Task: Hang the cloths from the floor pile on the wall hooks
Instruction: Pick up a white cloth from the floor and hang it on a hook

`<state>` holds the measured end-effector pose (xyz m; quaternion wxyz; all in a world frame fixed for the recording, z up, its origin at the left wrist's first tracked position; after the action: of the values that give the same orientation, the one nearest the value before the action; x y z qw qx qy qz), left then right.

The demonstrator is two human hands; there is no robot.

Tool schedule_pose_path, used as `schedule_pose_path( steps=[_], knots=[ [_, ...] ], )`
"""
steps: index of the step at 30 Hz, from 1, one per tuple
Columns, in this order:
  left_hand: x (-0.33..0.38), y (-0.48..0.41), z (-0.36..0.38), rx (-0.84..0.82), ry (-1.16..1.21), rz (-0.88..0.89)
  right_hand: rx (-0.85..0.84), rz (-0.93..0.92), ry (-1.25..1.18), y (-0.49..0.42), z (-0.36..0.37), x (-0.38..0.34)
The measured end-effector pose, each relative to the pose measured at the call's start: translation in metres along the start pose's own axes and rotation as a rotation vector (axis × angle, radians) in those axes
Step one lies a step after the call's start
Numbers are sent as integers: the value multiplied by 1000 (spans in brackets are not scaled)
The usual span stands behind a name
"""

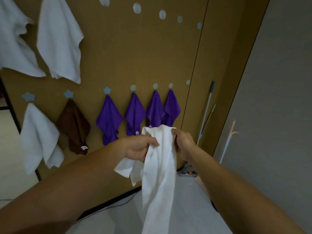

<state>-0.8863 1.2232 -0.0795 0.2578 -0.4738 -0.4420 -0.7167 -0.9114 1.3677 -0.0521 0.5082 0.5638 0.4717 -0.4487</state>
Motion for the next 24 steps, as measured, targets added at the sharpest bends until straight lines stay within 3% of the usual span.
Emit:
schedule_pose_path(
  steps=[10,12,16,18,20,22,24],
  knots=[
    [33,42,-73,689,22,179,112,22,272,-19,-59,-6],
    [41,51,-87,809,-100,200,178,26,186,-25,-81,-14],
    [57,74,-105,1016,-497,91,191,20,-300,-24,-102,-22],
    [59,76,-110,1000,-412,86,-6,78,-374,-17,-91,-15],
    [49,76,-106,869,-178,15,-225,110,-309,-3,-74,-6],
    [38,77,-97,705,-49,-69,-214,114,-237,-2,-75,-4],
    [41,75,-92,525,29,15,-87,77,-320,-10,-88,-11]
  ],
)
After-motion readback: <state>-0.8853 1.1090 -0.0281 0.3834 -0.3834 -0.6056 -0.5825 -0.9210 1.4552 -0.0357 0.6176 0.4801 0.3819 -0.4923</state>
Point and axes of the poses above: each hand's wrist, its own y-axis away from the middle knuckle, its own z-axis out of the palm, x = y × z, the point moved 8 cm from there along -y, towards the middle knuckle, and after that the axes turned 2 degrees about y, right-handed, at the moved point
